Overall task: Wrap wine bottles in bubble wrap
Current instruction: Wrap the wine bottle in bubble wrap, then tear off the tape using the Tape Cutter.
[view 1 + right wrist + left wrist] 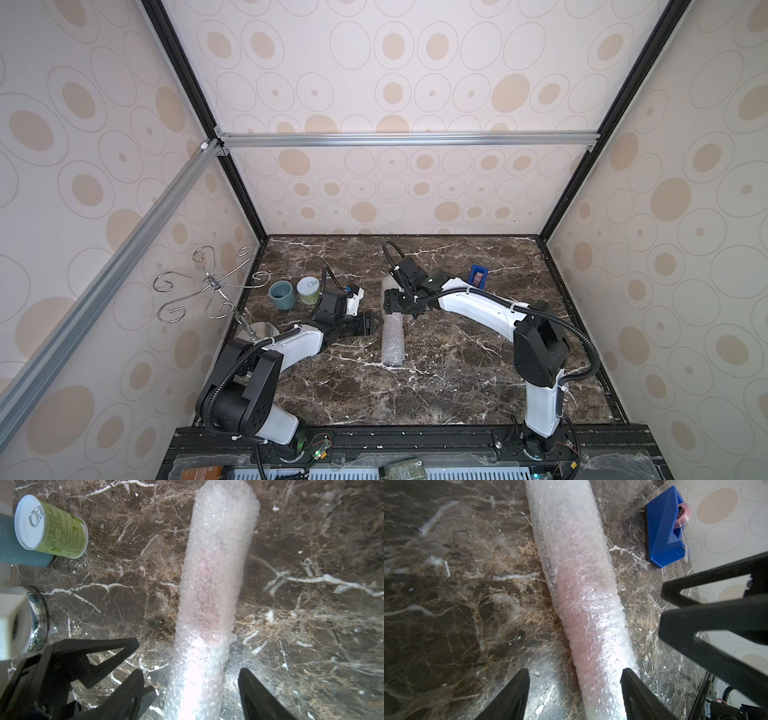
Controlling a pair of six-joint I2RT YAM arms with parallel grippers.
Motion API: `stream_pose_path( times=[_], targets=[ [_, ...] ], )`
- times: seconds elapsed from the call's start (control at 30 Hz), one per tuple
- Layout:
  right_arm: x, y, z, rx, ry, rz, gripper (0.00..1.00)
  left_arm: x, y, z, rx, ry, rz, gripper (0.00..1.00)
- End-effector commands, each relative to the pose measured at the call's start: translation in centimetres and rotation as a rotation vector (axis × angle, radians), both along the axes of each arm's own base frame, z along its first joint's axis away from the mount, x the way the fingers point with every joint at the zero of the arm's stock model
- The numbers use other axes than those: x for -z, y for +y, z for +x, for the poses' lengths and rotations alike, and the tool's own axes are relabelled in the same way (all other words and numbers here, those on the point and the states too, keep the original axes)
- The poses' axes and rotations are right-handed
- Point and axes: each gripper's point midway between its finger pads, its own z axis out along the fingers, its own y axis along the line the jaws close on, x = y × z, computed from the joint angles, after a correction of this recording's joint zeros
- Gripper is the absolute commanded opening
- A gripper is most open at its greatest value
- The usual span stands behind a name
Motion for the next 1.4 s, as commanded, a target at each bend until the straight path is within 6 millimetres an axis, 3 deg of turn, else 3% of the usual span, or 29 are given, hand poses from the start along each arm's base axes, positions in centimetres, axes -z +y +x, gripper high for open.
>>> stream_pose_path(
  times=[0.0, 0.17, 0.47, 0.63, 0.8, 0.9, 1.07, 1.37],
  targets=[
    [-3.2, -1.7, 0.4, -0.003, -0.078, -0.036, 0.74, -1.6, -0.2, 0.8, 0.017, -0.033, -0.006, 0.69],
    [-5.2, -5.8, 1.3, 0.027, -0.134, -0.083, 0.74, -3.0, -0.7, 1.0, 0.029, -0.042, -0.044, 0.65],
    [-6.1, -18.1, 2.0, 0.220, -0.123, -0.063, 0.71, -6.0, -2.7, 1.8, 0.044, -0.085, -0.070, 0.59],
    [-4.9, -23.9, 1.9, 0.337, -0.064, 0.012, 0.68, -7.9, -7.7, 2.3, 0.126, -0.128, -0.080, 0.58],
    [-3.7, -28.0, 1.9, 0.435, -0.023, 0.111, 0.62, -9.6, -16.0, 2.3, 0.264, -0.197, -0.179, 0.56],
    [-3.0, -29.8, 1.9, 0.479, 0.003, 0.162, 0.59, -10.0, -21.1, 1.9, 0.354, -0.217, -0.268, 0.52],
    [-1.5, -31.1, 2.2, 0.507, 0.047, 0.220, 0.54, -8.1, -26.5, 2.6, 0.399, -0.194, -0.300, 0.50],
    [1.6, -30.7, 3.5, 0.495, 0.121, 0.263, 0.49, -5.1, -29.7, 4.8, 0.353, -0.133, -0.394, 0.51]
  ],
)
